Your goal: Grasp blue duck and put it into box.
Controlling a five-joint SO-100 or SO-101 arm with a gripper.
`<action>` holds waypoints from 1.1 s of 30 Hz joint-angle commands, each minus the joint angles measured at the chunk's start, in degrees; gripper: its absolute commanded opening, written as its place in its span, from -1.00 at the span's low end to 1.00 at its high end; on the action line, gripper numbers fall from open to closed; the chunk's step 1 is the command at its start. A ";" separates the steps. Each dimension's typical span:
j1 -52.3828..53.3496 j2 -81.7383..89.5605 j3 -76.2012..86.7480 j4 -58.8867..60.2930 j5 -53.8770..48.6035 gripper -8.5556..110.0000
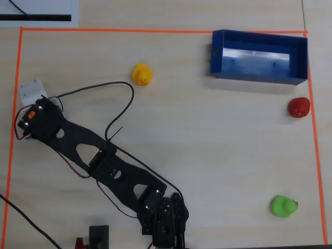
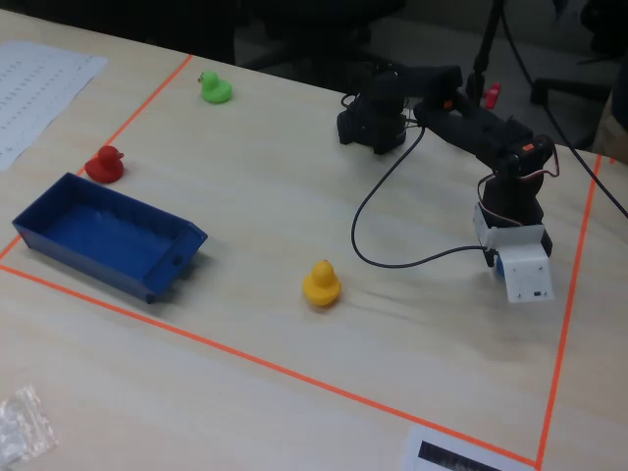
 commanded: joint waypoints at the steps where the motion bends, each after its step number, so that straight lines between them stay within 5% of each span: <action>1: -0.88 5.01 -0.18 0.35 0.79 -0.20; 15: 3.78 -0.97 -4.48 -0.44 0.35 -0.27; 27: 4.48 -1.49 -7.03 2.64 -0.70 -0.83; 33: 8.35 9.32 -2.90 3.69 1.05 -0.85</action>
